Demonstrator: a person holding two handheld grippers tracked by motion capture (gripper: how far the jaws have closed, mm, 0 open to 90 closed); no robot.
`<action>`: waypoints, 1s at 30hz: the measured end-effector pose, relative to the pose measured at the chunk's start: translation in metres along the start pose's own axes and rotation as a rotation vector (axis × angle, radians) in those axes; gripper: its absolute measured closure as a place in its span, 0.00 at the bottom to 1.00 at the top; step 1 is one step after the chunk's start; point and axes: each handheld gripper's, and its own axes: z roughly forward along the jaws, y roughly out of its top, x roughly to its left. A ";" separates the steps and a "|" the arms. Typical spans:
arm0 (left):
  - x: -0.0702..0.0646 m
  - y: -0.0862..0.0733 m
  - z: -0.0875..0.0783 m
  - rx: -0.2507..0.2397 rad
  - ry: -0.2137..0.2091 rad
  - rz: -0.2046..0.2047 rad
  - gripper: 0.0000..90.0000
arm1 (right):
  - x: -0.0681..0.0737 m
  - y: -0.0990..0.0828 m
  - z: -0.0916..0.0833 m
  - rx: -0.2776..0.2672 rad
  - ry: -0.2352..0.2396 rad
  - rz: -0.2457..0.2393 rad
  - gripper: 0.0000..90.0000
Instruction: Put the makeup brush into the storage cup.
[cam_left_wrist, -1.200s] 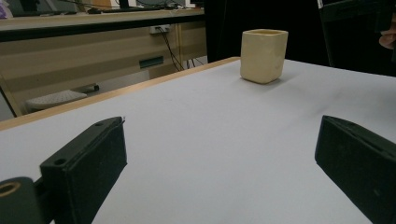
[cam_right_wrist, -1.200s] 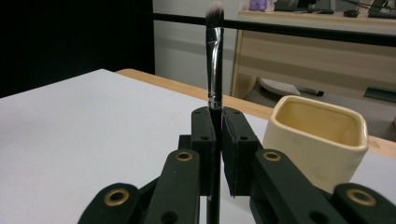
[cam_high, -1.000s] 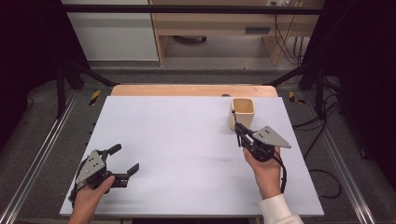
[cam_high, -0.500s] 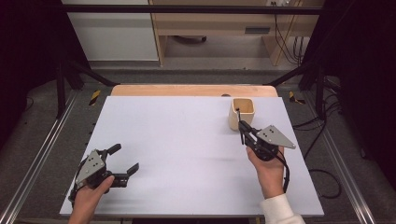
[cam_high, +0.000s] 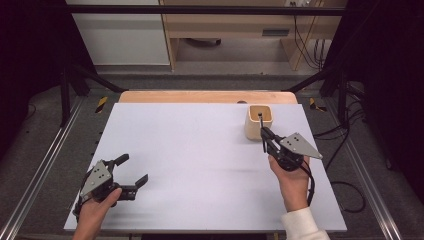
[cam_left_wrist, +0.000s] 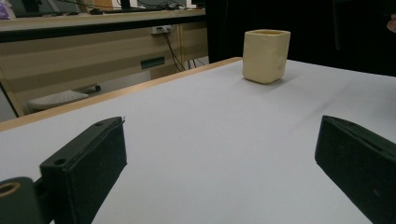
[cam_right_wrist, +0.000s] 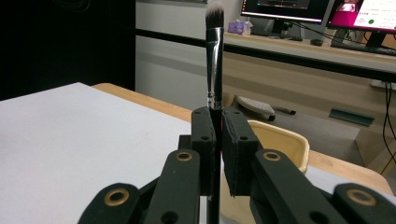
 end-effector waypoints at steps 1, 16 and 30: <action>0.000 0.000 0.000 -0.003 0.001 -0.001 0.02 | -0.001 0.002 0.000 -0.004 -0.002 -0.006 0.93; 0.003 -0.001 -0.001 -0.022 -0.008 -0.014 0.02 | -0.016 0.022 0.002 -0.020 -0.015 -0.004 0.93; -0.001 -0.001 0.010 -0.070 -0.050 -0.023 0.02 | -0.033 0.036 0.009 -0.019 -0.017 0.024 0.93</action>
